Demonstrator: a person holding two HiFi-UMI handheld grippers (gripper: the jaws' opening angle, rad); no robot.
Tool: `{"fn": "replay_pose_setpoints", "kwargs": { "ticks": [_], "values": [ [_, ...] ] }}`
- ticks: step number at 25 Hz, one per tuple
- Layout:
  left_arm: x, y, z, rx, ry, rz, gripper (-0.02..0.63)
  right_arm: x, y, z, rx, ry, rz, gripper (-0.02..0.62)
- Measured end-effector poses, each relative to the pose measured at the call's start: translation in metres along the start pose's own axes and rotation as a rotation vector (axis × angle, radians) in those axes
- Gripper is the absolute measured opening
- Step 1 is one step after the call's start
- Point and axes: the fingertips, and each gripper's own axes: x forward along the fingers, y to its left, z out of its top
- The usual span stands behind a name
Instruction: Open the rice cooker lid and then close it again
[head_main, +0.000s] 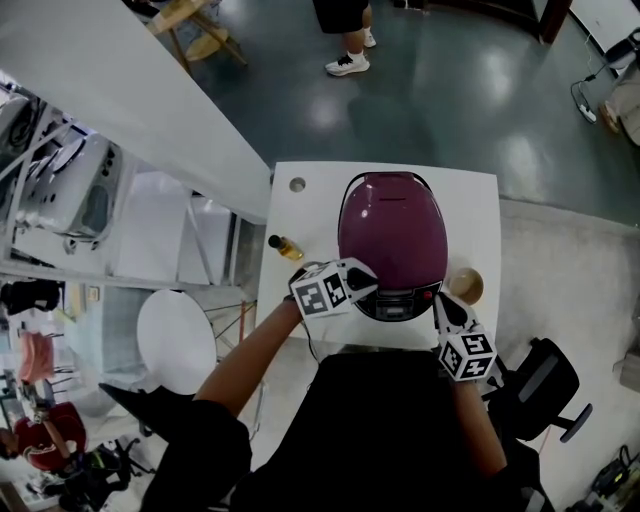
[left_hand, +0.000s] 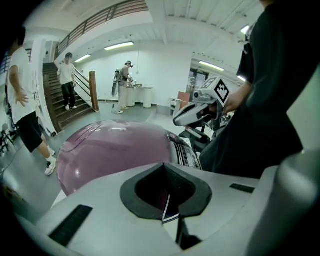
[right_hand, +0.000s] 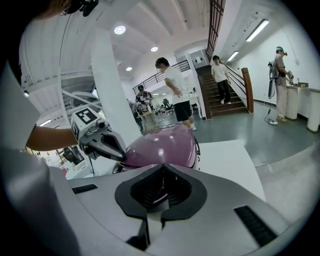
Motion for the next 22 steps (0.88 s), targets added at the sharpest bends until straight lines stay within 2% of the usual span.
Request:
{"fn": "replay_pose_setpoints", "kwargs": {
  "ticks": [9, 13, 18, 22],
  "values": [
    [0.001, 0.002, 0.000, -0.026, -0.019, -0.002, 0.003, 0.009, -0.004, 0.007, -0.005, 0.004, 0.001, 0.002],
    [0.002, 0.004, -0.001, -0.085, -0.029, 0.010, 0.003, 0.015, -0.002, 0.010, -0.007, 0.010, 0.011, 0.002],
    [0.006, 0.003, -0.002, -0.037, -0.012, 0.038, 0.002, 0.020, 0.001, 0.013, -0.016, 0.016, 0.022, 0.002],
    [0.006, 0.004, -0.002, -0.063, -0.031, 0.041, 0.002, 0.023, 0.001, 0.014, -0.023, 0.020, 0.023, 0.002]
  ]
}}
